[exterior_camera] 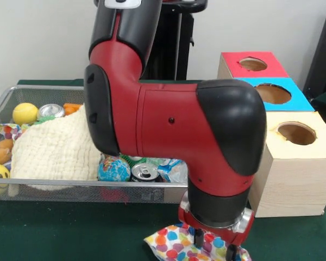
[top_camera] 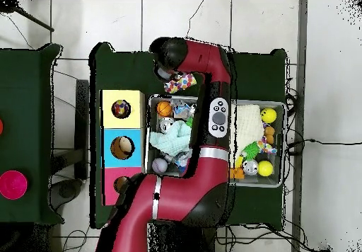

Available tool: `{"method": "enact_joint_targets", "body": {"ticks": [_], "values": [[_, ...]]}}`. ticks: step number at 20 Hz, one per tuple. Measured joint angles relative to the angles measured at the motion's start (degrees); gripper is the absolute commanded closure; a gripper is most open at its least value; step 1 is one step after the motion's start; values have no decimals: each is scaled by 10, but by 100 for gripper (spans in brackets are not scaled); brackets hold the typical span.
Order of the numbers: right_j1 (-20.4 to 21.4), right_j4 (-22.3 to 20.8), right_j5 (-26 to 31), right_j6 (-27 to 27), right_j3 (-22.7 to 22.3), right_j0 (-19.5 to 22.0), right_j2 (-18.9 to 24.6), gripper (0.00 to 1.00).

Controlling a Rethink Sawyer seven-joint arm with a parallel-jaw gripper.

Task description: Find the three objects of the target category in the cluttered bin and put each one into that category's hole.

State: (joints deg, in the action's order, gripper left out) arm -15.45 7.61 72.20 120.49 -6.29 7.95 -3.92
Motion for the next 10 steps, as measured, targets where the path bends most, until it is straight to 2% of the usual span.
{"method": "enact_joint_targets", "body": {"ticks": [10], "values": [[-26,20,0,-96,20,3,10,0]]}}
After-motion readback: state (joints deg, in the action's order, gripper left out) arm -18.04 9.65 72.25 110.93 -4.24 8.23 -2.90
